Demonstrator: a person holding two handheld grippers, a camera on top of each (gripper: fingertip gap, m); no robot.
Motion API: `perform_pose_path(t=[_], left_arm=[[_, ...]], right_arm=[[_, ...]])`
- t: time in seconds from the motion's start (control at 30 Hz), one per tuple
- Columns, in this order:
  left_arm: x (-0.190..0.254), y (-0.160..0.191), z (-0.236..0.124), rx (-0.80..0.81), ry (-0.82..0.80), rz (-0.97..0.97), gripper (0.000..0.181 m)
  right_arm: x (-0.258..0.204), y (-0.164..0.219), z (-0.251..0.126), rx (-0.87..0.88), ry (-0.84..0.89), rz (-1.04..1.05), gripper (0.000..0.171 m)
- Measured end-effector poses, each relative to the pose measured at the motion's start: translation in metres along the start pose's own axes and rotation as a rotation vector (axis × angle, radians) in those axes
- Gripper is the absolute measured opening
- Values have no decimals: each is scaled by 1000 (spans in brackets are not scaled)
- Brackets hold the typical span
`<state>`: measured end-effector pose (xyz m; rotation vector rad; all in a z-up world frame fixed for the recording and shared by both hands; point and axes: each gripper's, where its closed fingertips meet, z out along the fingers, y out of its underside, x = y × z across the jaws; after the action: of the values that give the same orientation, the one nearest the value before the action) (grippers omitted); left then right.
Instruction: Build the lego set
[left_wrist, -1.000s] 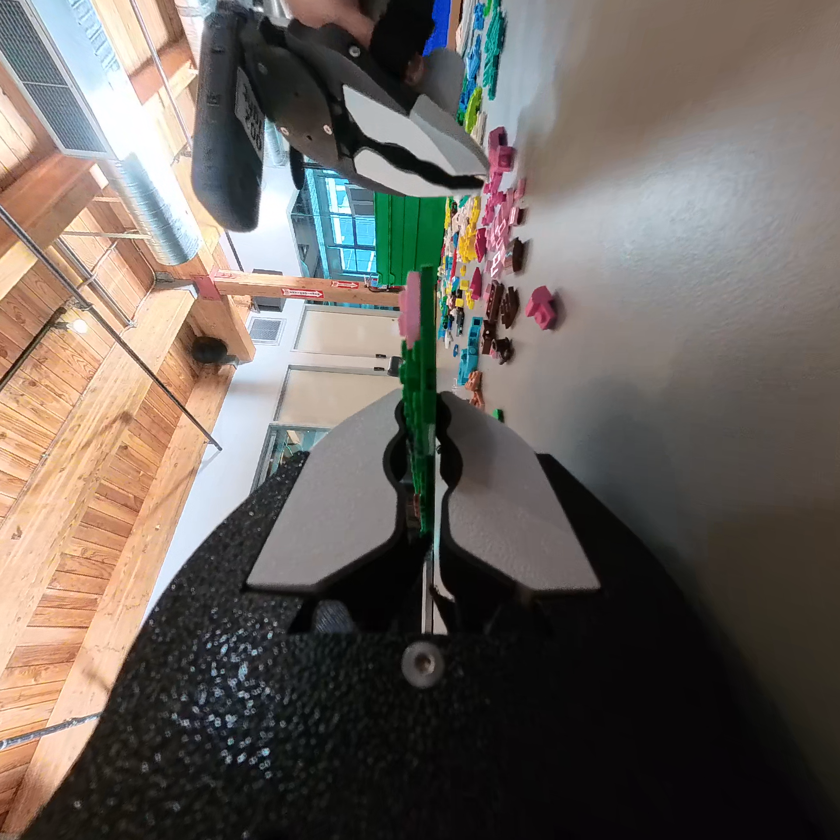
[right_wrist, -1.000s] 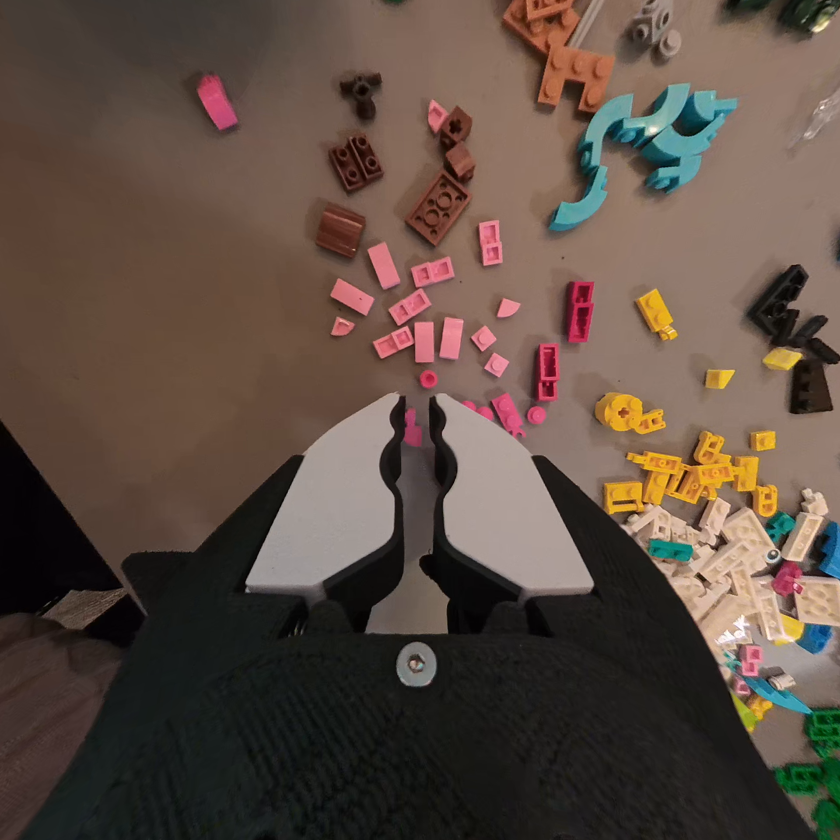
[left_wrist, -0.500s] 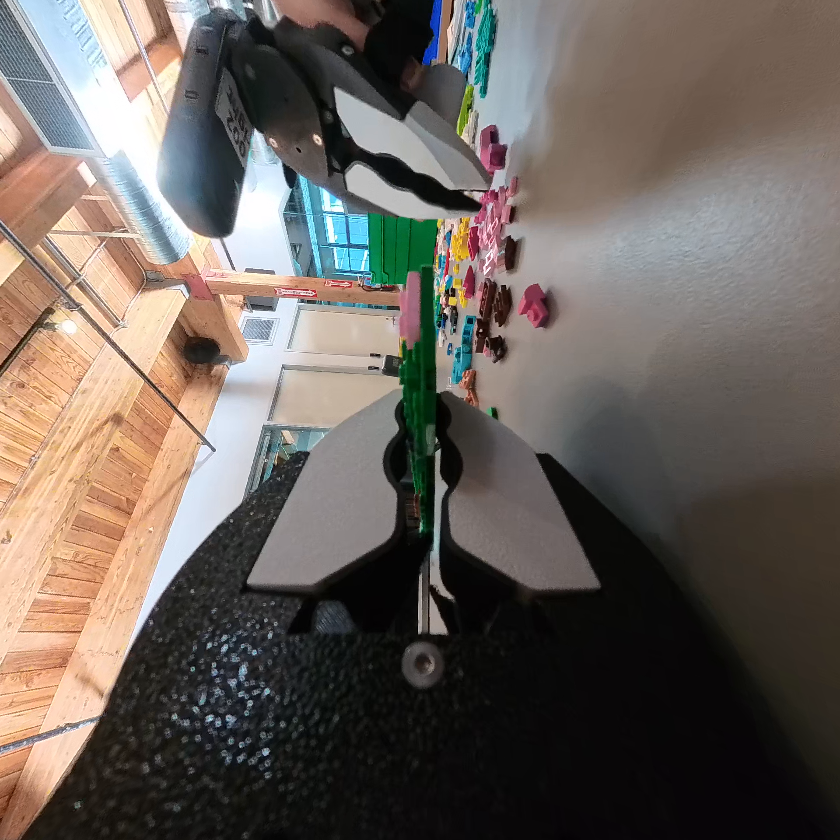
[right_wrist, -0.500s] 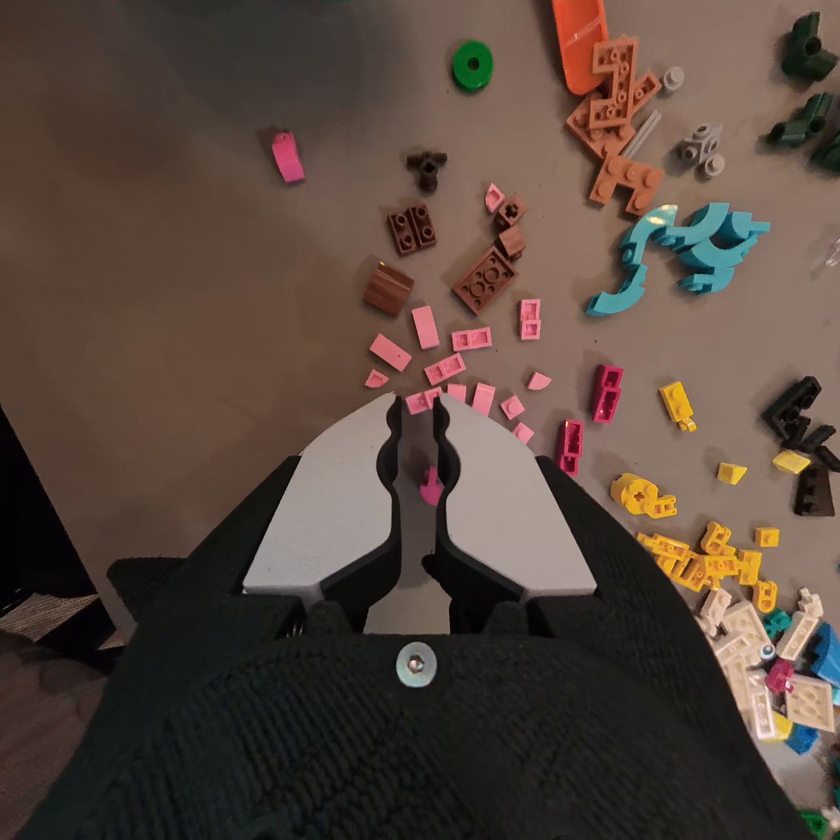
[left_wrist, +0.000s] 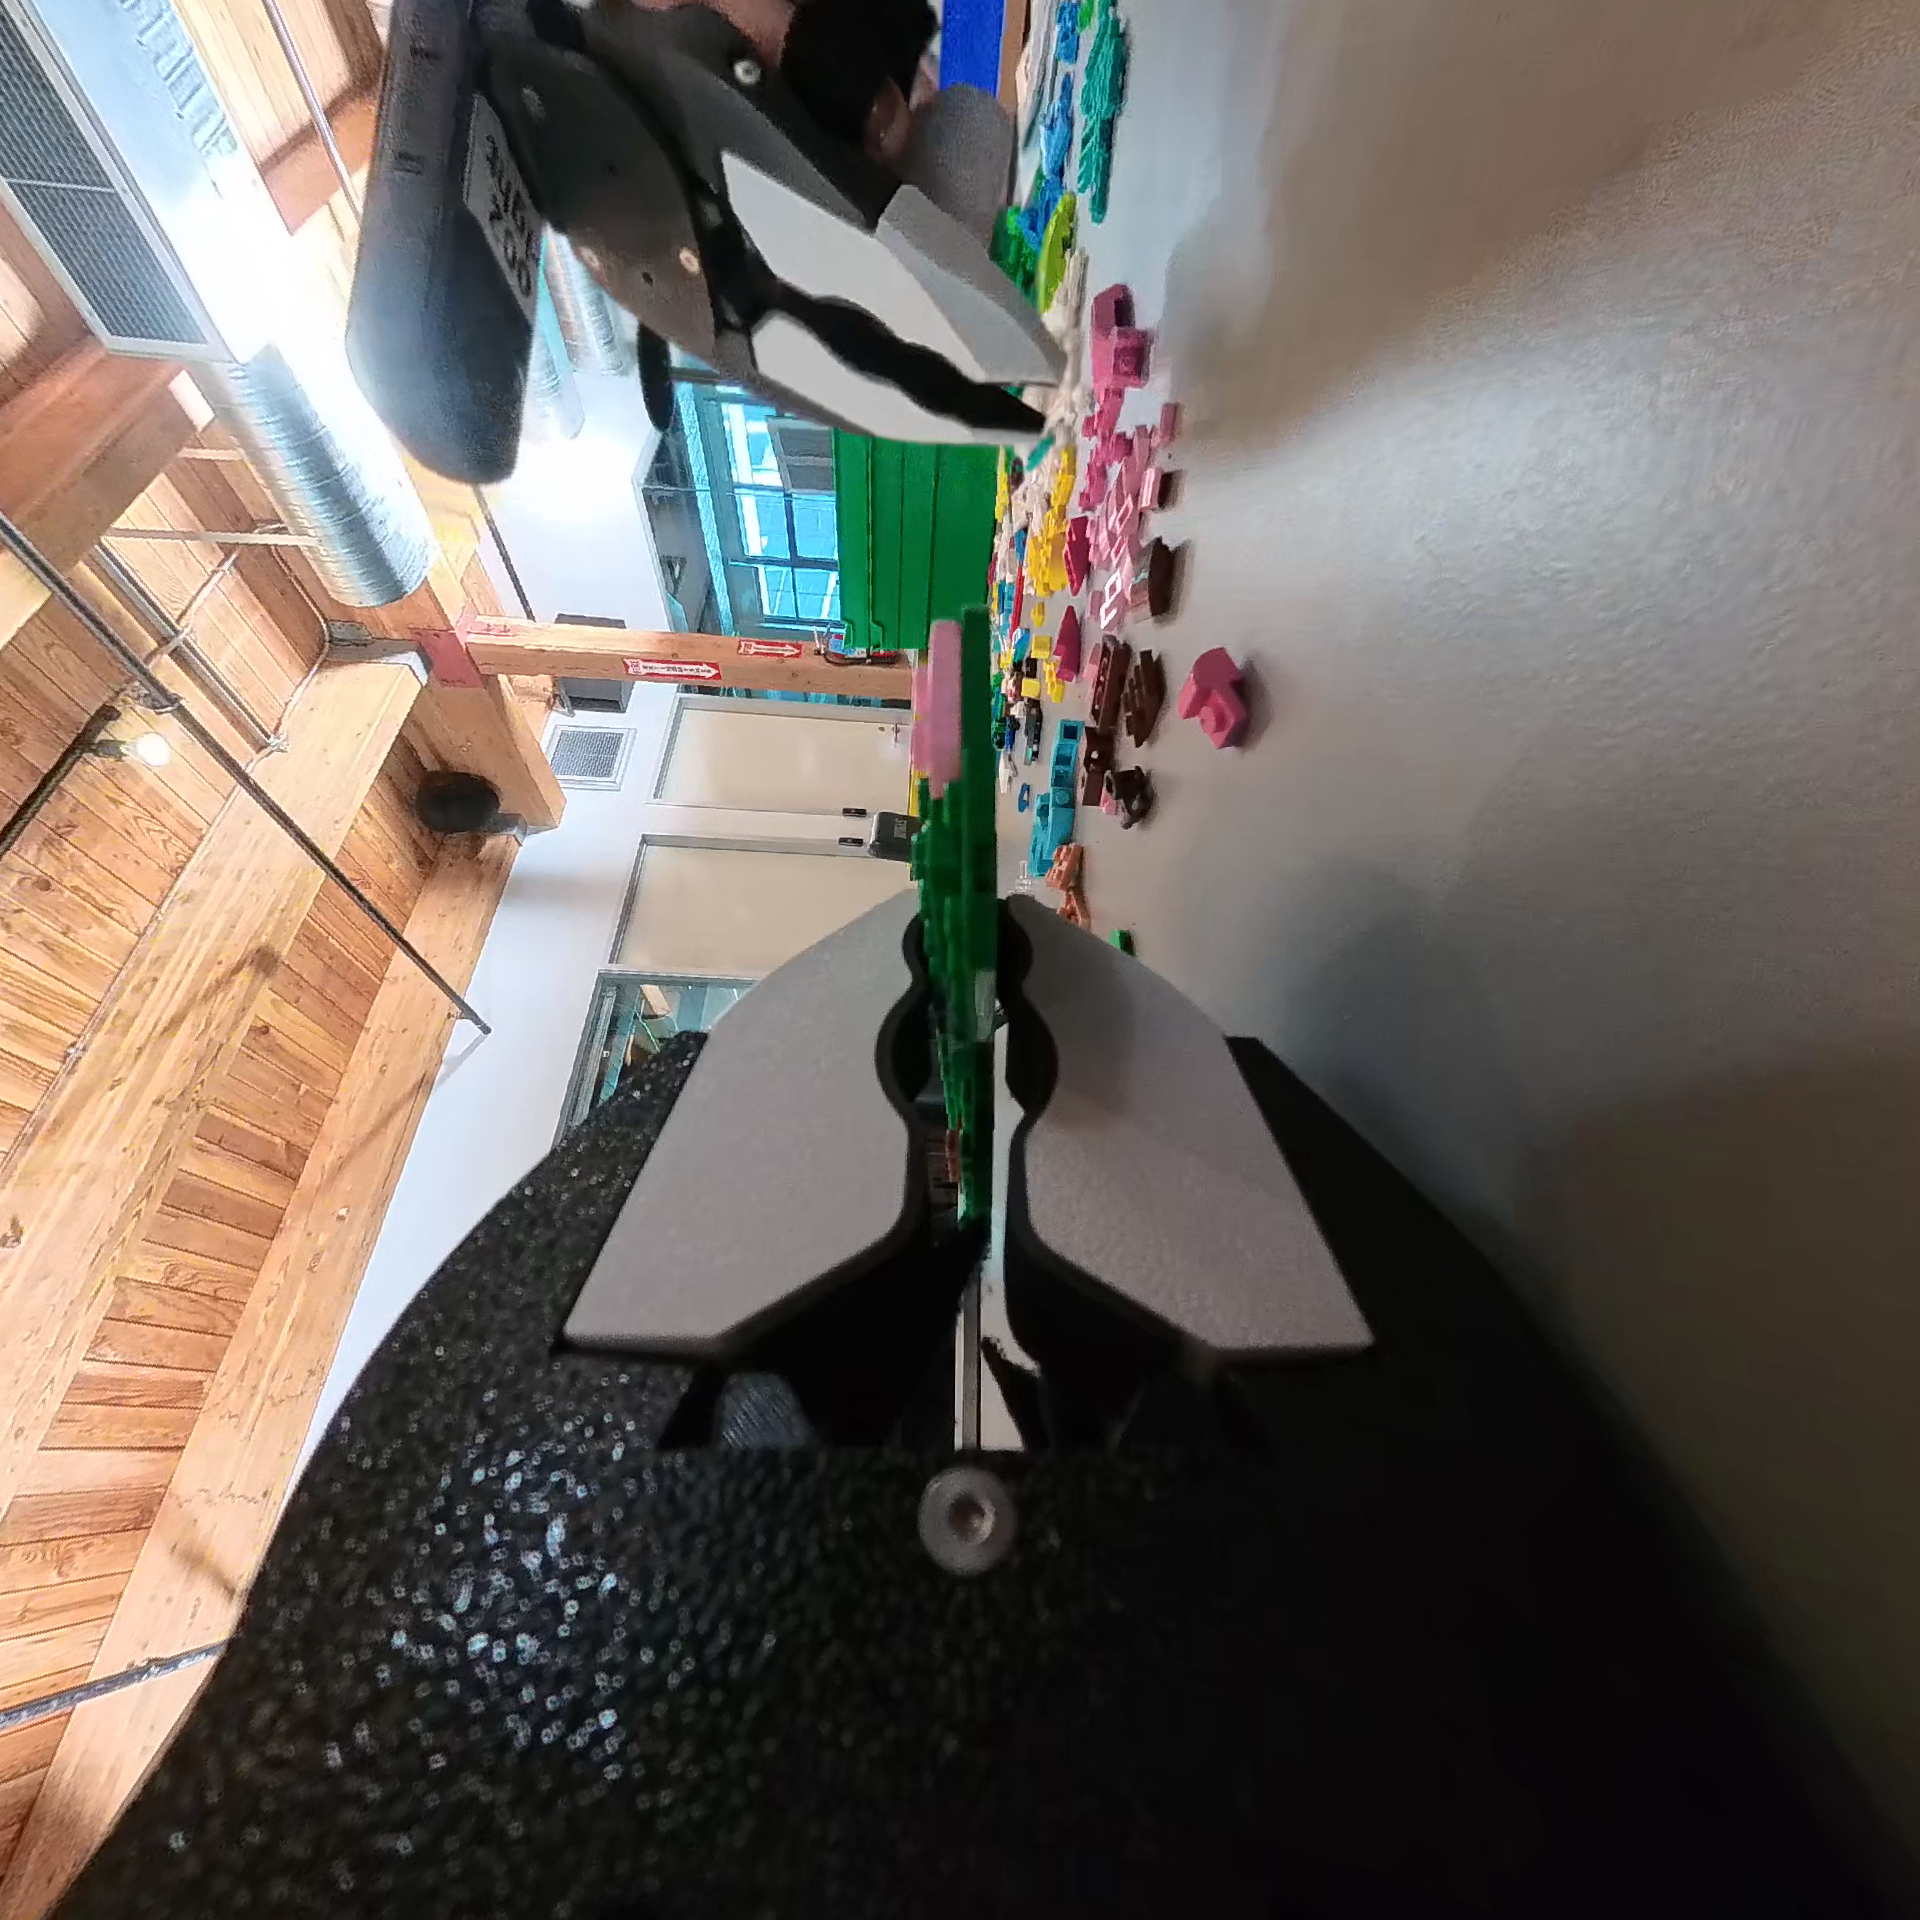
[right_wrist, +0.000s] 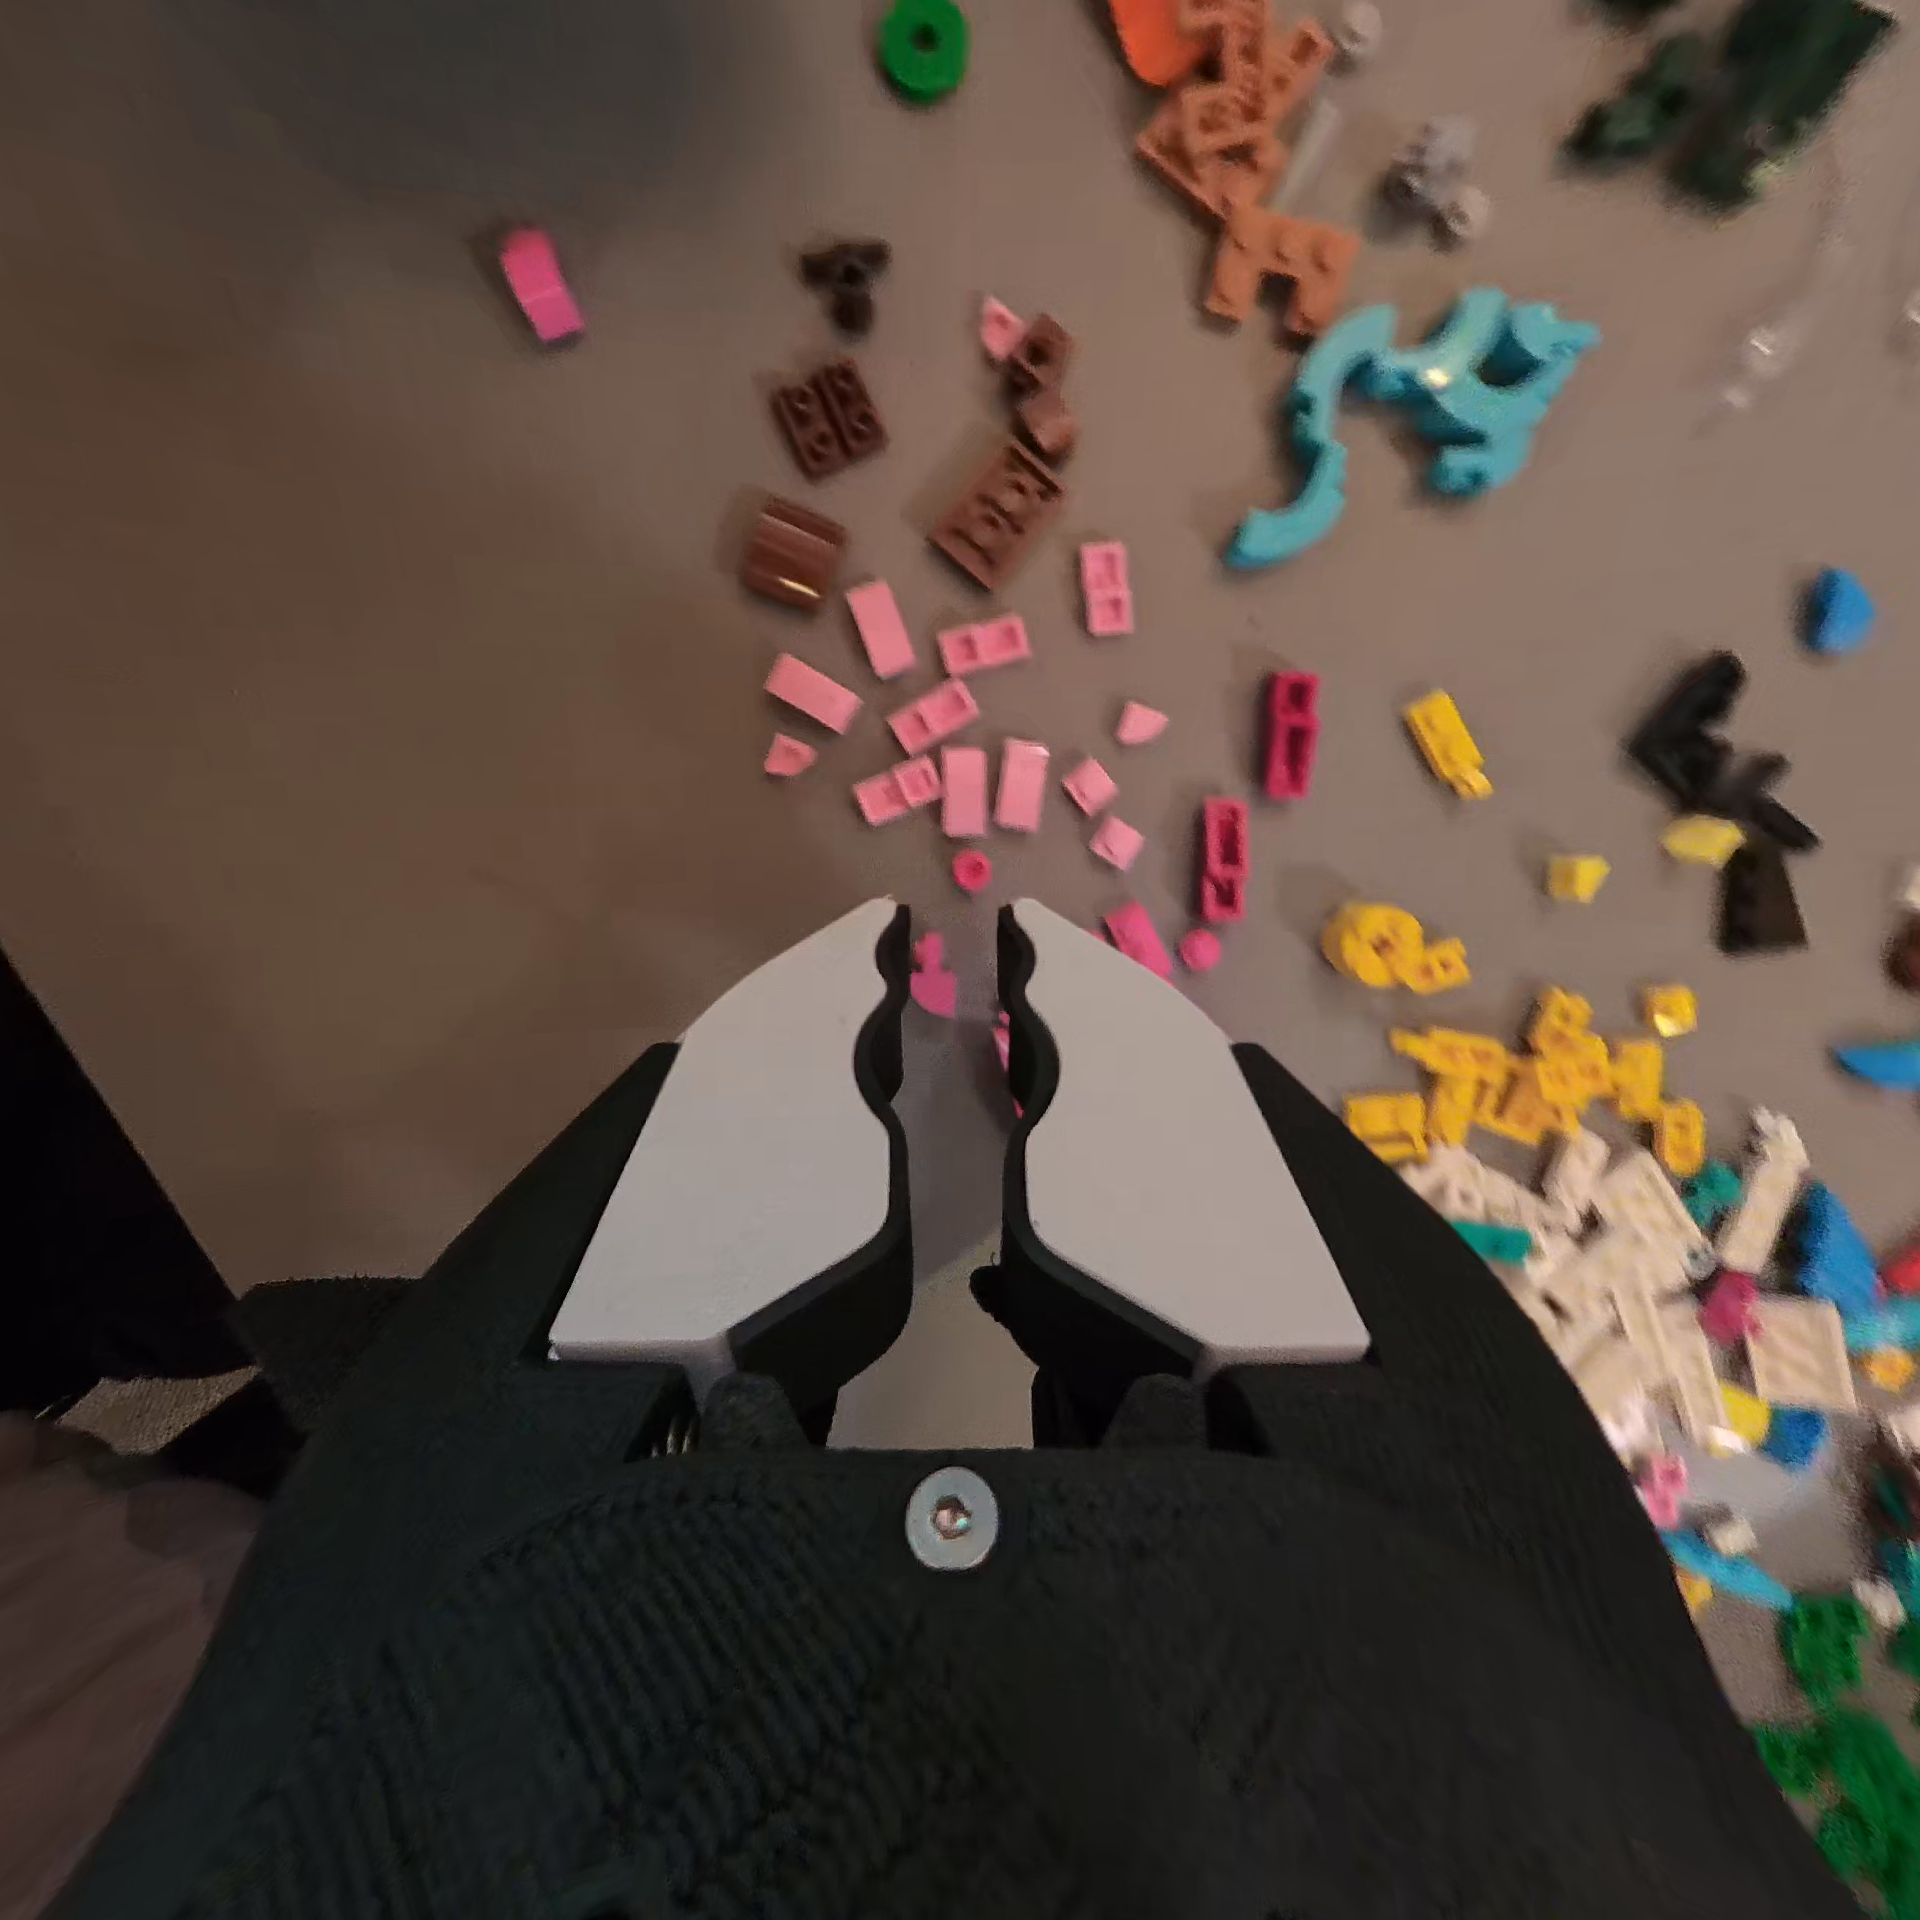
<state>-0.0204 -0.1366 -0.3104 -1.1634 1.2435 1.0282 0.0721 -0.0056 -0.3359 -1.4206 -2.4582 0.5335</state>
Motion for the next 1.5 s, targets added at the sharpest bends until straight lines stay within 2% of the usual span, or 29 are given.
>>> perform_pose_path(t=[0.03,0.3,0.5,1.0,1.5], left_arm=[[0,0,0,0,0,0,9],[0,1,0,-3,2,-2,9],[0,1,0,-3,3,-3,9],[1,1,0,-2,5,-4,9],[1,1,0,-3,9,2,9]], right_arm=[[5,5,-4,-3,29,22,14],[24,29,-12,-73,119,84,14],[23,31,-5,-86,101,83,14],[34,45,-23,-55,154,154,11],[34,49,-23,-65,149,163,11]])
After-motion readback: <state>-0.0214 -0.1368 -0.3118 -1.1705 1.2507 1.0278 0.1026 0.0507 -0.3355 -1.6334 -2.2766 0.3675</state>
